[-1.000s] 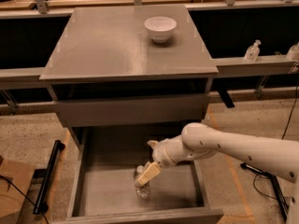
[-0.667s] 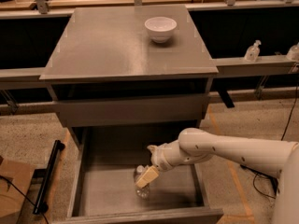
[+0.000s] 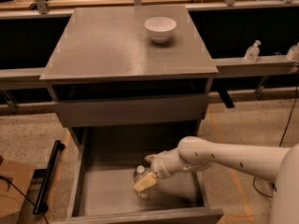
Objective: Pick water bottle from middle drawer and place on counter
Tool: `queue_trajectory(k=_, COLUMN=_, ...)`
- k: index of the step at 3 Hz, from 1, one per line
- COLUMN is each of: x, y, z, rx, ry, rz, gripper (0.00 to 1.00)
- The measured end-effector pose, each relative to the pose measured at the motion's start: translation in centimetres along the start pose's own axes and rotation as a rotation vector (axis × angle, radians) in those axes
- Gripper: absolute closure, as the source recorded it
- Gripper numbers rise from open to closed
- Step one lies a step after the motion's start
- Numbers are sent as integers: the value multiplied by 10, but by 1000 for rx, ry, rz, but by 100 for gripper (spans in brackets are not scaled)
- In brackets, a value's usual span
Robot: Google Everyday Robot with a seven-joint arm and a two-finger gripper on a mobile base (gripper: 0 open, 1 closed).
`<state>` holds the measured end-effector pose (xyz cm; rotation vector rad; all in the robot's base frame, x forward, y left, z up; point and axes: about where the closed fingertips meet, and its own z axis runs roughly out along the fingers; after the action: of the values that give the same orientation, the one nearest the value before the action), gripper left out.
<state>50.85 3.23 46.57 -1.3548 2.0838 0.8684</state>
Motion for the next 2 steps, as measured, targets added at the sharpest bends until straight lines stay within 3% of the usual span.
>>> queue_trajectory(k=2, x=-4, y=9, z=-2, rx=-10, ry=-50, rz=39, gripper=64)
